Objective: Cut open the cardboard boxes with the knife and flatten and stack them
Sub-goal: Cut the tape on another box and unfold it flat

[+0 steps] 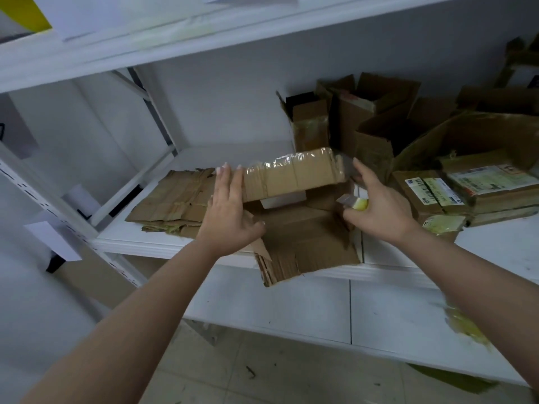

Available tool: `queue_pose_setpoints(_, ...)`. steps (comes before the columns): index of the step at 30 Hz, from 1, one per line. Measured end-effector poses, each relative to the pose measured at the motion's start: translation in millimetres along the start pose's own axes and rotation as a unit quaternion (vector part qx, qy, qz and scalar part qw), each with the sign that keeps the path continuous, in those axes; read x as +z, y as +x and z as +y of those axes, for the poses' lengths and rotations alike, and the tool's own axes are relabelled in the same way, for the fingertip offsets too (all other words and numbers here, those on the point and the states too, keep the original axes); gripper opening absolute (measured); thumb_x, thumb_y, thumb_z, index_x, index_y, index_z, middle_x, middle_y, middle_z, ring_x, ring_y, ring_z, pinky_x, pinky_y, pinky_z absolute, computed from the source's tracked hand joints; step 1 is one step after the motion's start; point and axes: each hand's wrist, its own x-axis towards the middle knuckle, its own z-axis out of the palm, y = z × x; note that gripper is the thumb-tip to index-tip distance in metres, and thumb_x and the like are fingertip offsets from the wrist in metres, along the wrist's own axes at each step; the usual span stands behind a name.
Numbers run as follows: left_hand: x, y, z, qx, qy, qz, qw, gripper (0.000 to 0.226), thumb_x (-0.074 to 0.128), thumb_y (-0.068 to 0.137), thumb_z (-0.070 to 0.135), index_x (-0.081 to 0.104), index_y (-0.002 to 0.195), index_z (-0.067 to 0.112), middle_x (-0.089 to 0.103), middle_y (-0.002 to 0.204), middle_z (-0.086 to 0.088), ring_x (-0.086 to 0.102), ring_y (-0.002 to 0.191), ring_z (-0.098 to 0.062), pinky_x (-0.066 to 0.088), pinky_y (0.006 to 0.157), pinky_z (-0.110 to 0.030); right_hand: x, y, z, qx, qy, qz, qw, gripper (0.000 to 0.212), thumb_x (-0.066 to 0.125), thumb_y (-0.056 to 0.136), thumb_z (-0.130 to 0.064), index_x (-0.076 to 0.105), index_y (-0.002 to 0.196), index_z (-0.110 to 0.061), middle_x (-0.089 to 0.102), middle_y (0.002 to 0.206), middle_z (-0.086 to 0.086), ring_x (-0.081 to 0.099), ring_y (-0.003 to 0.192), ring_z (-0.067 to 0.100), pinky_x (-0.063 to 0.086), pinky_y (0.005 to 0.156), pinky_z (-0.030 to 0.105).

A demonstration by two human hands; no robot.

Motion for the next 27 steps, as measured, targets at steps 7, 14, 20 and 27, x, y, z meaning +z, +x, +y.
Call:
queue_pose_setpoints(7, -12.1, -18.2, -15.6, -0.020, -0.132, 0.005, 0.991, 0.116, 0.069, 0.082, 0.013, -0.024, 0.149, 0.022, 0.017, 0.160, -0.002, 0.040, 0.136, -0.016, 0.034, 0.101, -0.018, -15.4, -1.3, 12.1, -0.007, 0.055, 0.001, 0.998, 0.052, 0.060, 0.083, -0.015, 0.055, 0.129, -0.038, 0.067, 0.103, -0.008, 0.052, 0.053, 0.001, 0.038, 0.051, 0.020)
queue_pose_setpoints(14, -22.1, -32.8, -34.8, 0.069, -0.086, -0.028, 0.994, 0.049, 0.060, 0.077, 0.005, 0.042, 0.122, 0.015, 0.062, 0.109, -0.002, 0.060, 0.075, 0.004, 0.045, 0.064, -0.021, -18.9, 0.1, 14.8, -0.009, 0.106, -0.031, 0.994, 0.039, 0.061, 0.080, -0.012, 0.063, 0.105, -0.041, 0.066, 0.086, -0.007, 0.058, 0.064, 0.014, 0.045, 0.057, 0.028)
queue_pose_setpoints(20, -19.1, -38.3, -62.3, 0.072, -0.046, -0.084, 0.993, 0.027, 0.054, 0.072, 0.020, 0.062, 0.098, 0.017, 0.065, 0.115, -0.005, 0.051, 0.127, -0.023, 0.048, 0.096, -0.037, -4.3, 2.8, 4.9, -0.050, 0.048, -0.082, 0.994, 0.045, 0.068, 0.079, -0.024, 0.056, 0.118, -0.045, 0.060, 0.115, -0.013, 0.057, 0.098, 0.013, 0.047, 0.078, 0.030)
queue_pose_setpoints(27, -27.5, -38.6, -57.7, -0.068, -0.087, -0.162, 0.981, 0.056, 0.034, 0.074, 0.056, 0.073, 0.099, 0.024, 0.067, 0.107, 0.003, 0.060, 0.104, -0.018, 0.047, 0.090, -0.042, 20.0, 5.9, -4.1, -0.074, -0.089, -0.202, 0.972, 0.025, 0.061, 0.073, -0.035, 0.069, 0.095, -0.027, 0.070, 0.102, -0.004, 0.063, 0.088, 0.014, 0.052, 0.077, 0.033)
